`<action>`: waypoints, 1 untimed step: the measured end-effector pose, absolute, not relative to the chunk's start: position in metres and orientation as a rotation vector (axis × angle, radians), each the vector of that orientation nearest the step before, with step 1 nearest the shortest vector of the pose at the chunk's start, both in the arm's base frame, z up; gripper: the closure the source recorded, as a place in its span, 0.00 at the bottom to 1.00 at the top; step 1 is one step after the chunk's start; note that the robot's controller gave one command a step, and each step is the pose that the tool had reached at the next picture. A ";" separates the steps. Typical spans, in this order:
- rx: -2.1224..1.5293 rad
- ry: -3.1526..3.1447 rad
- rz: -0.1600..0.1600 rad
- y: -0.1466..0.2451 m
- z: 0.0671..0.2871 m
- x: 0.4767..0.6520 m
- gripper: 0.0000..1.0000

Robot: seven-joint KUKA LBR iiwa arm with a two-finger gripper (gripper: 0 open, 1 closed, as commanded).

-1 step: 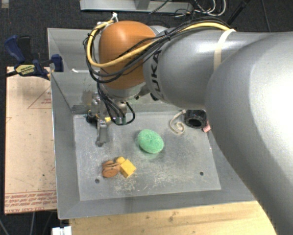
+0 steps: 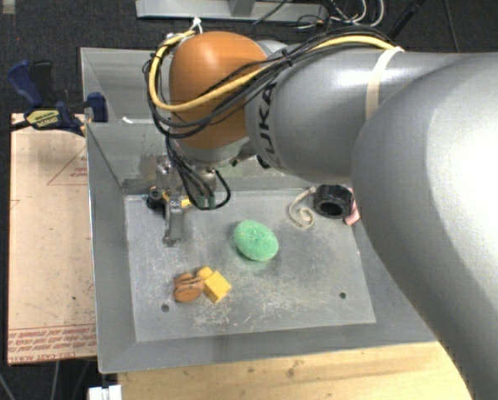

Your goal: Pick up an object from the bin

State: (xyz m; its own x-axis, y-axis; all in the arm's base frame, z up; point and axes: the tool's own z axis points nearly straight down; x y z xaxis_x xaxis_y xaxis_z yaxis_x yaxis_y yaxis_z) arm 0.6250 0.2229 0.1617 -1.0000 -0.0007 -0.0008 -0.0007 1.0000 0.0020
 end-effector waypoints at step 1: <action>-0.010 3.138 0.004 0.188 0.130 0.643 0.00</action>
Offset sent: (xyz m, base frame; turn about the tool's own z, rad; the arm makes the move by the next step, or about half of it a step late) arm 0.0282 -0.0348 -0.0559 0.1799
